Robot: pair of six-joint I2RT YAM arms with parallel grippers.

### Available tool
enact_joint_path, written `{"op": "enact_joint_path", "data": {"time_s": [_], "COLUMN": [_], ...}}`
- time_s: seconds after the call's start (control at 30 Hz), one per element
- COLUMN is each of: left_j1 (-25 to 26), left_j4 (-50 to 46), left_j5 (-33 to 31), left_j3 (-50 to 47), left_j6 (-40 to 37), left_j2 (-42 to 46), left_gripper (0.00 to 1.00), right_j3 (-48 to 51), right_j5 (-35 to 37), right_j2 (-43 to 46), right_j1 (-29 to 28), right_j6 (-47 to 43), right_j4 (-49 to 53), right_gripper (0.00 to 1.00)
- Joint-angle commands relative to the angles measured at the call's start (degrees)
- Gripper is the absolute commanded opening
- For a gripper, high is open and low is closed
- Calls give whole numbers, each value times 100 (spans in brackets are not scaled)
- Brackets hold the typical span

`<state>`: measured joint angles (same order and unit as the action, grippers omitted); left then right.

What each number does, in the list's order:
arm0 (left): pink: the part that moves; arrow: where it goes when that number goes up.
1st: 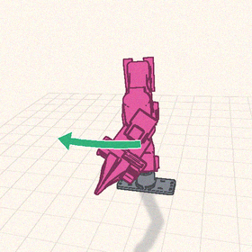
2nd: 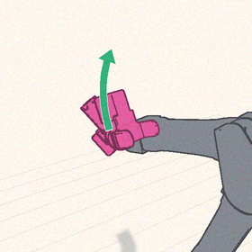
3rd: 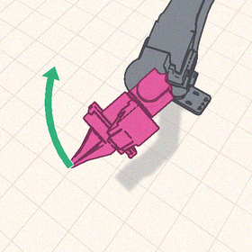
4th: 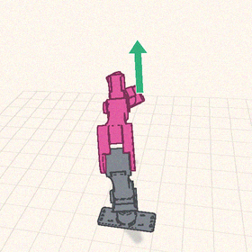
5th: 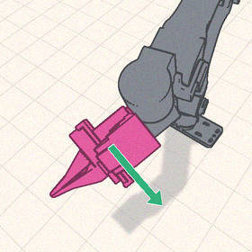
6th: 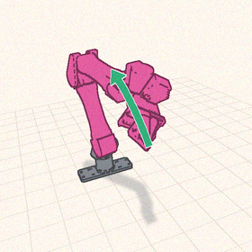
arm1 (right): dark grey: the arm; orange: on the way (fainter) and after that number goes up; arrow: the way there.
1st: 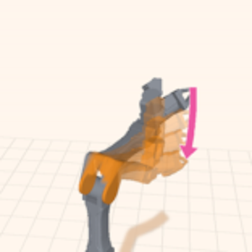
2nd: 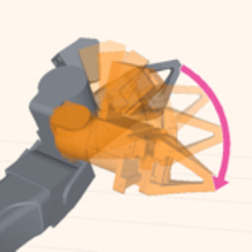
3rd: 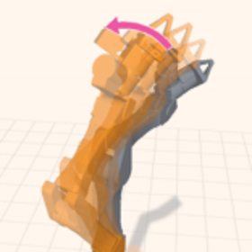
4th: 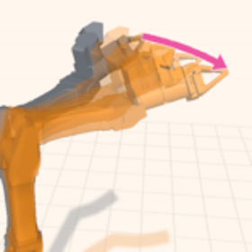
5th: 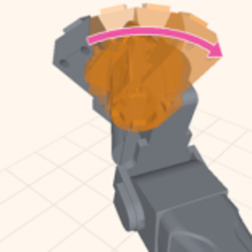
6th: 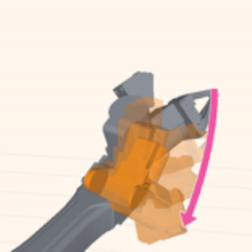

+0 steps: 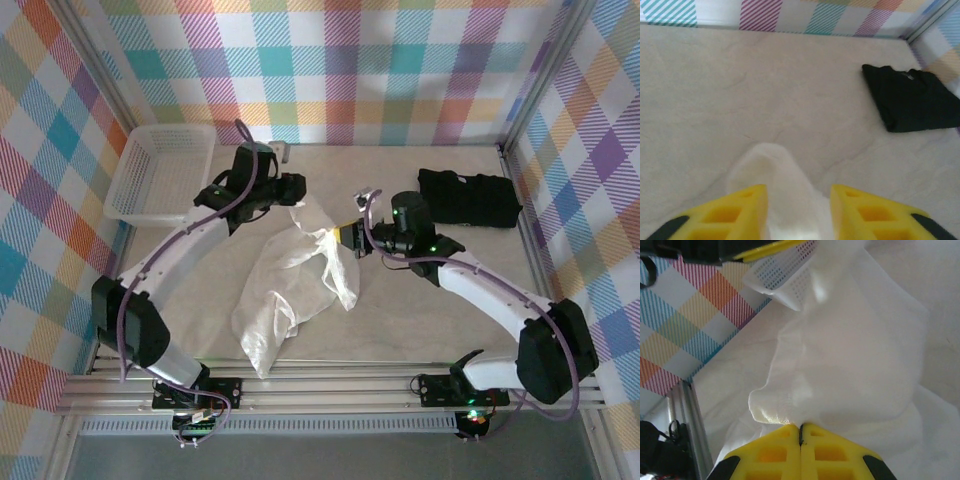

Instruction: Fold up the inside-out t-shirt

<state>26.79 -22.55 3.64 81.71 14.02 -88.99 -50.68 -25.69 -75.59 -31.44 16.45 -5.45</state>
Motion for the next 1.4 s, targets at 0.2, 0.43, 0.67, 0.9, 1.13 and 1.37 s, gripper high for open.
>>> {"op": "enact_joint_path", "data": {"time_s": [0.2, 0.43, 0.67, 0.9, 1.13, 1.37], "left_j1": [-191, 45, 304, 379, 389, 389], "left_j4": [1338, 2955, 3045, 2972, 2905, 2901], "left_j5": [87, 2126, 2487, 2684, 2695, 2769], "left_j3": [-2395, -3698, -3378, -3242, -3066, -2894], "left_j6": [774, 390, -36, -197, -268, -277], "left_j2": [1881, 1999, 1245, 945, 732, 612], "left_gripper": [64, 56, 45, 41, 35, 31], "right_j3": [-16, -264, -399, -421, -426, -417], "right_j5": [-956, -1225, -1280, -1263, -1272, -1267], "right_j2": [-493, -750, -817, -808, -805, -790], "right_j1": [408, 437, 437, 437, 435, 437], "right_j6": [1182, 1136, 1133, 1089, 1074, 1068], "right_j4": [-861, -800, -696, -629, -636, -615], "right_gripper": [0, 0, 0, 0, 0, 0]}}
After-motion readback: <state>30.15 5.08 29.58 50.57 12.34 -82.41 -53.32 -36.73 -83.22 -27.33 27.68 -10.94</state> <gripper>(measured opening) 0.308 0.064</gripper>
